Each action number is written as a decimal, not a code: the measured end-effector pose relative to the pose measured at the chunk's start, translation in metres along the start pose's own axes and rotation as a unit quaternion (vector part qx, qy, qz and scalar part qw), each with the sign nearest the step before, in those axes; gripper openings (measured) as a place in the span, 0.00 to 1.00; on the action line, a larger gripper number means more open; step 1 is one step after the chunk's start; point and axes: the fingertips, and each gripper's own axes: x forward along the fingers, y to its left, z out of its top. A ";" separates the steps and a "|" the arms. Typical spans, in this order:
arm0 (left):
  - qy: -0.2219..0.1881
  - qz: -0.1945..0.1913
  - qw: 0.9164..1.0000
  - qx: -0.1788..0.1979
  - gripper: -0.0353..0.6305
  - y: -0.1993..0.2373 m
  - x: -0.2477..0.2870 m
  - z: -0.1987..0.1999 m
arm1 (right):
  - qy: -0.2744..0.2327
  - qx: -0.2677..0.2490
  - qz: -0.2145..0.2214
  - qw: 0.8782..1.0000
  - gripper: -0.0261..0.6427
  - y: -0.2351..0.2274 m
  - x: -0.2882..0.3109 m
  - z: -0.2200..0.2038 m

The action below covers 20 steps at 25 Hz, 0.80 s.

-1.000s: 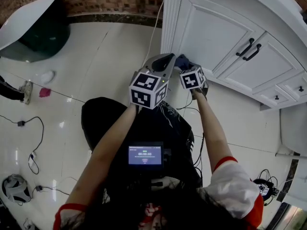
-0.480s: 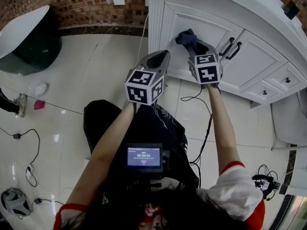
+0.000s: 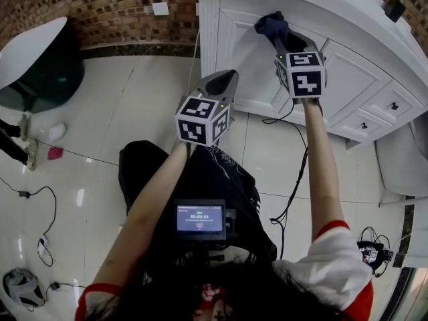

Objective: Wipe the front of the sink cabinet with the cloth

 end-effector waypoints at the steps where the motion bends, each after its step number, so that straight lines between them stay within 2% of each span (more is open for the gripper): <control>1: 0.002 0.001 1.000 0.000 0.11 0.001 0.000 -0.001 | 0.003 -0.003 -0.001 1.000 0.17 0.002 0.002 -0.005; 6: 0.014 0.010 1.000 0.001 0.11 0.010 0.001 -0.012 | 0.034 -0.016 0.006 0.999 0.17 0.023 0.013 -0.041; 11: 0.029 0.020 0.999 -0.003 0.11 0.021 0.004 -0.027 | 0.067 -0.007 0.025 0.997 0.17 0.049 0.025 -0.084; 20: 0.049 0.021 0.999 -0.010 0.11 0.024 0.010 -0.052 | 0.150 -0.005 0.060 0.987 0.17 0.105 0.048 -0.194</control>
